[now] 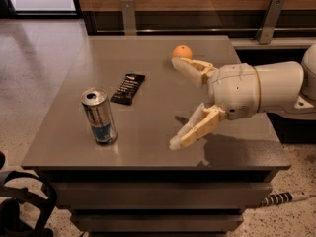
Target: Knock redbull can over
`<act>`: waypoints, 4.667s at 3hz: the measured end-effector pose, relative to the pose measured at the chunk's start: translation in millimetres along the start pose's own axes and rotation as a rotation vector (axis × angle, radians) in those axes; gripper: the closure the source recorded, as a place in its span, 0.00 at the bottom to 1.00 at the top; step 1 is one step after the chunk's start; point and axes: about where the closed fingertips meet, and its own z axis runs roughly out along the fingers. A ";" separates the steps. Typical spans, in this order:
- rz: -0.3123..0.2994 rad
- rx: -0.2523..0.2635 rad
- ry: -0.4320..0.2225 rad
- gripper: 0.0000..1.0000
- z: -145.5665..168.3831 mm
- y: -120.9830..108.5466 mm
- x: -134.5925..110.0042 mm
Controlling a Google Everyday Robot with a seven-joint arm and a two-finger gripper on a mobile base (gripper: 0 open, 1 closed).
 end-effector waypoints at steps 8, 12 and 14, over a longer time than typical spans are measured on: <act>0.151 -0.063 -0.182 0.00 122.7 2.4 49.9; 0.143 -0.136 -0.205 0.79 153.9 10.0 44.5; 0.141 -0.141 -0.205 1.00 155.5 11.2 43.2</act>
Offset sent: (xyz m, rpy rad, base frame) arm 0.0541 0.0181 -0.0346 -0.1347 0.1833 -0.1102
